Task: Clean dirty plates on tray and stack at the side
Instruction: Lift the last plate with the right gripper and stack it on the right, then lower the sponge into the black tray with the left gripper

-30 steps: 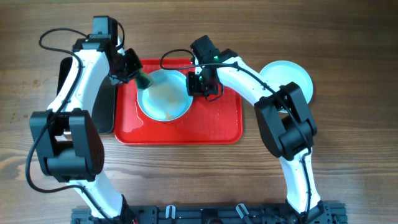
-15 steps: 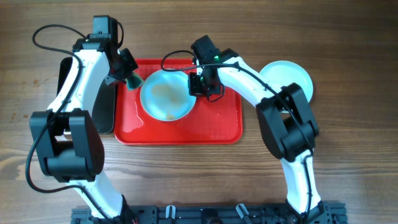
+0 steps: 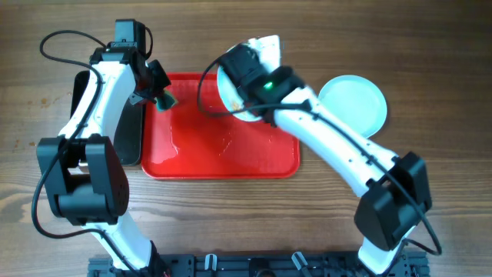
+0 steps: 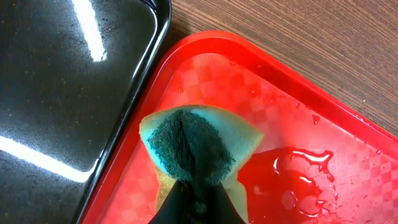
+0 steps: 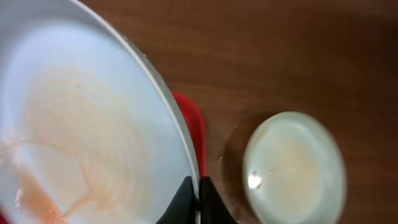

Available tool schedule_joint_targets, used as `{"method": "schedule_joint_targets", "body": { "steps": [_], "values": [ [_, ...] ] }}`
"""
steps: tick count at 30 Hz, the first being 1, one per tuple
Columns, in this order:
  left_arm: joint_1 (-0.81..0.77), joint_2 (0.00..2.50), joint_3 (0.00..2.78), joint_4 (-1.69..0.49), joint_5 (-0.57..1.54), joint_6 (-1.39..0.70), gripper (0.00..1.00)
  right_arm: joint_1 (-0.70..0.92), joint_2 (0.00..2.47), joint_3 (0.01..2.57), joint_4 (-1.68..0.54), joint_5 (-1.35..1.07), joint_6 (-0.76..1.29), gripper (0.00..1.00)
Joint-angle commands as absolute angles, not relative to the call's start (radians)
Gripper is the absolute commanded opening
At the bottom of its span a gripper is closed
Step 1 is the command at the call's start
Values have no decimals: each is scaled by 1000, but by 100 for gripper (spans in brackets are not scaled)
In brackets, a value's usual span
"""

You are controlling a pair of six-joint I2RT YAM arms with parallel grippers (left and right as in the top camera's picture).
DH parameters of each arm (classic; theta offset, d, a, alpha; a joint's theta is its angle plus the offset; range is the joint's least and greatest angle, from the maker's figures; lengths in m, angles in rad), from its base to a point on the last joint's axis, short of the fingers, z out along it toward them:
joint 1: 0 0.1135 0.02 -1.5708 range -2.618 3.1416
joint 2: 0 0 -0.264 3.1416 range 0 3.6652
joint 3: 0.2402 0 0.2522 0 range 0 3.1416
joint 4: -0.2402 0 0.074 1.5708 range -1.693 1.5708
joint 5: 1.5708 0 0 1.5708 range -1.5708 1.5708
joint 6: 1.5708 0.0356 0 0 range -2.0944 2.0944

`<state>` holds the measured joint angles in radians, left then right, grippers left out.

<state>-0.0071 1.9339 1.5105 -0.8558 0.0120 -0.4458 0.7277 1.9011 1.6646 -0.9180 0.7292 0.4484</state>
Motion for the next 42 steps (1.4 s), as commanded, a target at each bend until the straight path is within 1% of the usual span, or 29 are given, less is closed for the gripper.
{"method": "schedule_joint_targets", "body": {
  "steps": [1, 3, 6, 12, 13, 15, 17, 19, 21, 24, 26, 29, 33, 36, 40, 42],
  "values": [
    [-8, 1917, 1525, -852, -2, -426, 4, 841, 1890, 1673, -921, 1205, 471, 4],
    [-8, 1917, 1525, -852, -2, -426, 4, 886, 1890, 1673, -919, 1335, 472, 4],
    [-8, 1917, 1525, -852, -2, -426, 4, 930, 1890, 1673, -918, 1458, 472, 4],
    [-8, 1917, 1525, -852, -2, -426, 4, 946, 1890, 1673, -918, 1484, 474, 4],
    [-8, 1917, 1525, -852, -2, -426, 4, 946, 1890, 1673, -917, 1465, 474, 4],
    [-8, 1917, 1525, -852, -2, -426, 4, 942, 1890, 1673, -924, 1343, 469, 4],
    [-8, 1917, 1525, -853, -2, -426, 4, 917, 1890, 1673, -951, 1087, 466, 5],
    [-8, 1917, 1525, -853, -2, -426, 4, 877, 1890, 1673, -965, 881, 467, 4],
    [-8, 1917, 1525, -853, -2, -426, 4, 825, 1890, 1673, -971, 698, 467, 4],
    [-8, 1917, 1525, -852, -2, -426, 4, 688, 1890, 1673, -989, 428, 465, 4],
    [-8, 1917, 1525, -849, -2, -426, 4, 579, 1890, 1673, -994, 259, 417, 4],
    [-8, 1917, 1525, -848, -2, -426, 4, 415, 1890, 1673, -1024, 92, 392, 4],
    [-8, 1917, 1525, -848, -2, -426, 4, 211, 1890, 1673, -1095, 20, 372, 4],
    [-8, 1917, 1525, -848, -2, -426, 4, 48, 1890, 1673, -1150, 22, 345, 4],
    [-8, 1917, 1522, -850, -2, -426, 4, -110, 1892, 1650, -1153, 65, 313, 4],
    [-8, 1917, 1522, -850, -2, -426, 4, -159, 1892, 1613, -1146, 69, 314, 4]
  ]
}}
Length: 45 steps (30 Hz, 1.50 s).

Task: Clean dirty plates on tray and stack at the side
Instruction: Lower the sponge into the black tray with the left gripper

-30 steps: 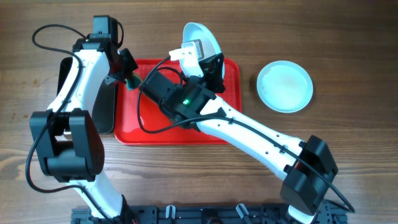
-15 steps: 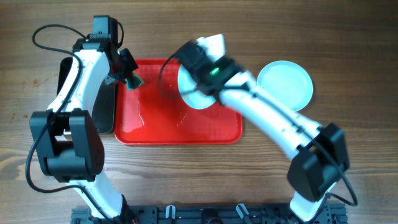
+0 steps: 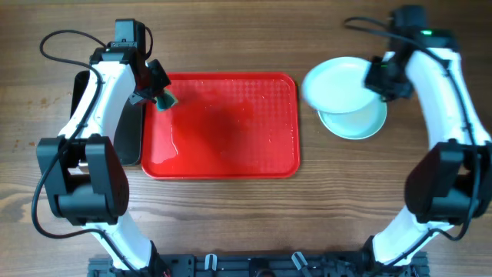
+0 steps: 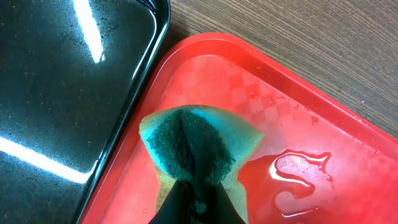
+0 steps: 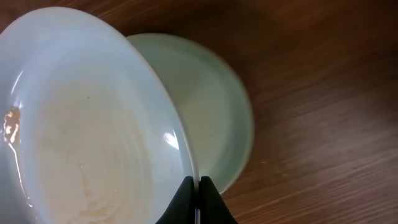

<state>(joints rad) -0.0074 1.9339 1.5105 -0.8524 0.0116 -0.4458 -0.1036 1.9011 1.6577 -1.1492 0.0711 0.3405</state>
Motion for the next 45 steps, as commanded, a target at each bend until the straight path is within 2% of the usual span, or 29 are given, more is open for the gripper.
{"method": "schedule_joint_targets", "body": {
  "steps": [1, 10, 13, 14, 16, 21, 27, 33, 35, 41, 42, 43, 44, 45],
  "values": [
    [-8, 1917, 1522, -849, -2, -426, 4, -176, 1892, 1590, -1137, 71, 314, 4],
    [-8, 1917, 1522, -847, -2, -426, 4, -188, 1892, 1370, -971, 25, 315, 5],
    [-8, 1917, 1522, -839, -2, -426, 4, -188, 1892, 1367, -968, 25, 313, 33],
    [-8, 1917, 1523, -830, -2, -425, 4, -188, 1892, 1369, -965, 22, 311, 38],
    [-8, 1911, 1531, -820, -2, -387, 4, -188, 1891, 1384, -960, -60, 249, 41],
    [0, 1838, 1560, -888, -11, -265, 4, -162, 1845, 1428, -959, -287, 200, 41],
    [77, 1793, 1559, -1008, -152, -133, 4, 28, 1803, 1430, -860, -360, 221, 51],
    [192, 1837, 1518, -951, -127, -21, 4, 266, 1813, 1429, -719, -327, 274, 60],
    [224, 1861, 1496, -934, -34, 138, 4, 337, 1813, 1429, -708, -258, 299, 63],
    [273, 1913, 1483, -936, -35, 119, 4, 382, 1813, 1429, -716, -246, 292, 64],
    [279, 1921, 1475, -935, -35, 119, 6, 382, 1813, 1429, -720, -246, 292, 64],
    [285, 1927, 1468, -934, -35, 119, 11, 382, 1813, 1429, -723, -246, 292, 64],
    [289, 1933, 1462, -932, -35, 119, 21, 382, 1813, 1429, -727, -246, 292, 64],
    [292, 1937, 1456, -930, -35, 119, 40, 382, 1813, 1429, -731, -246, 291, 64]
  ]
}}
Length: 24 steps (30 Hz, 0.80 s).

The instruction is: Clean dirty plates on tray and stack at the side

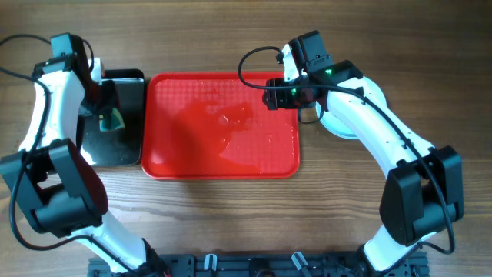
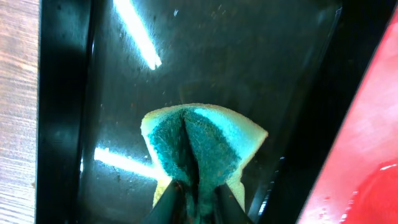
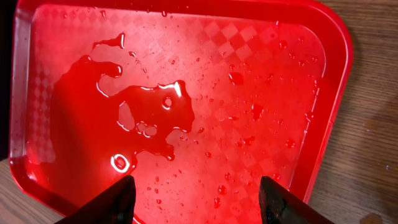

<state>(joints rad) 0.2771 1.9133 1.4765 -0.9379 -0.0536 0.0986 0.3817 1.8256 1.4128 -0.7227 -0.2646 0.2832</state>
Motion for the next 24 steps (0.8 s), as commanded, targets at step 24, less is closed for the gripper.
{"method": "schedule_joint_targets", "body": {
  "steps": [24],
  "values": [
    [148, 1454, 1470, -1053, 45, -12, 100, 382, 1808, 1430, -699, -191, 182, 71]
  ]
}}
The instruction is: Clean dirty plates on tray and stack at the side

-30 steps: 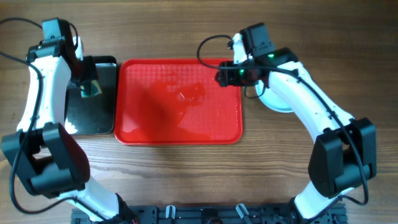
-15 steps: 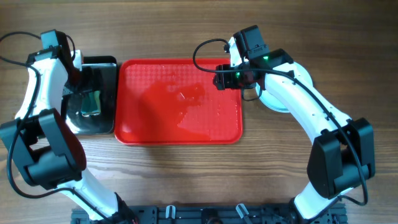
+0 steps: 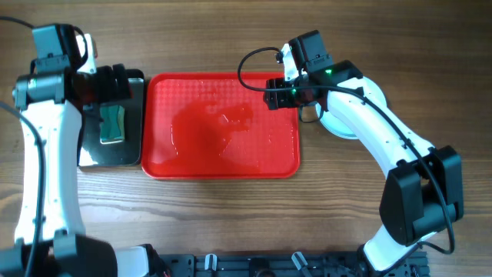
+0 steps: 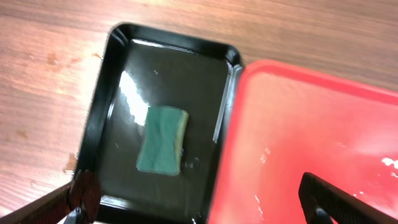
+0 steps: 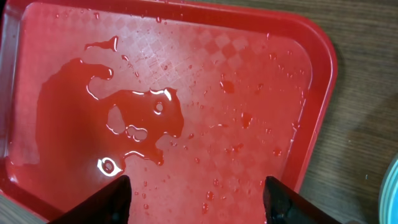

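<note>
The red tray (image 3: 221, 123) holds only puddles of water, seen close up as the wet red tray (image 5: 168, 99). The stacked pale plates (image 3: 344, 127) lie right of it, mostly under the right arm. A green sponge (image 3: 112, 123) rests flat in the black tray (image 3: 110, 154); the left wrist view shows the sponge (image 4: 163, 139) lying free. My left gripper (image 4: 199, 202) hangs open high above the black tray. My right gripper (image 5: 194, 198) is open and empty over the red tray's right part.
Bare wooden table surrounds both trays. The black tray (image 4: 118, 68) butts against the red tray's left edge (image 4: 233, 124). The right arm crosses over the plate stack.
My left gripper has let go of the sponge, which now lies flat in the black tray, and has risen well above it. The right gripper has barely moved.
My right gripper held a smeared plate at the red tray's far edge while the left held the sponge at its left corner. Then the plate was over the other plate at the right. Later the right gripper was open over the tray, the sponge over the black tray, now released.
</note>
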Available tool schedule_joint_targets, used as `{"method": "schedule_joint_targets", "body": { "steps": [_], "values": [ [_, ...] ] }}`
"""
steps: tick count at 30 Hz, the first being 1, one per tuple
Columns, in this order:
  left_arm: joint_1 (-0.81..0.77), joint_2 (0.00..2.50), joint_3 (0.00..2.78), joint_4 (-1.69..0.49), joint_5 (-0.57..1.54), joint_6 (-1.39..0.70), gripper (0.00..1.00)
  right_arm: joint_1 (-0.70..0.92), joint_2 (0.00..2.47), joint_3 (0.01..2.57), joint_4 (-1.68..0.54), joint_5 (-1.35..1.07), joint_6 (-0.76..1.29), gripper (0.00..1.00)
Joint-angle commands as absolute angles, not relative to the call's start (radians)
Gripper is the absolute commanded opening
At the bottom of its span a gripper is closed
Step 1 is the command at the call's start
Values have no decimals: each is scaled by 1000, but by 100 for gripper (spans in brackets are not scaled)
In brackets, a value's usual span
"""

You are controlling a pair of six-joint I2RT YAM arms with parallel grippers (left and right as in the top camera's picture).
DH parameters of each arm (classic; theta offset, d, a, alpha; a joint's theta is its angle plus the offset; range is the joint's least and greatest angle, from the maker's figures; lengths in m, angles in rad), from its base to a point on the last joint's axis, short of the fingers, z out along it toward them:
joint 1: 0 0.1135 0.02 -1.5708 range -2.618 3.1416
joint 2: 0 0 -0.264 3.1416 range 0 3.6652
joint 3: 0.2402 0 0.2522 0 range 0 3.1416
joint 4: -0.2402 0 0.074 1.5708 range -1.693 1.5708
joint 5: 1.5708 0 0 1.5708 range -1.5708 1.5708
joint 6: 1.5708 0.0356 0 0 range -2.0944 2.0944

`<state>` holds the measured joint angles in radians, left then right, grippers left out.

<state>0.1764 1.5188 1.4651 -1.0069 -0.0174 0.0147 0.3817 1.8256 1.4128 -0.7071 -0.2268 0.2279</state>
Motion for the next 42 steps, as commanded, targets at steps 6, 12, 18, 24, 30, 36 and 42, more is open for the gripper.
{"method": "schedule_joint_targets", "body": {
  "steps": [6, 12, 18, 24, 30, 36, 42],
  "values": [
    [104, 1303, 1470, -1098, 45, -12, 100, 381, 1787, 1488, -700, -143, 178, 73],
    [104, 1232, 1470, -1136, 71, -12, 100, 379, 1760, 1545, -699, -70, 157, 74],
    [105, 1233, 1470, -1150, 71, -12, 100, 379, 1669, 1545, -698, 13, 157, 77],
    [105, 1233, 1470, -1149, 71, -12, 100, 379, 1628, 1545, -699, 13, 157, 78],
    [105, 1233, 1470, -1149, 71, -12, 100, 379, 1628, 1545, -684, 13, 157, 78],
    [105, 1233, 1470, -1149, 71, -12, 100, 379, 1629, 1545, -668, 12, 158, 83],
    [105, 1233, 1470, -1149, 70, -9, 100, 379, 1629, 1545, -674, 12, 158, 99]
  ]
}}
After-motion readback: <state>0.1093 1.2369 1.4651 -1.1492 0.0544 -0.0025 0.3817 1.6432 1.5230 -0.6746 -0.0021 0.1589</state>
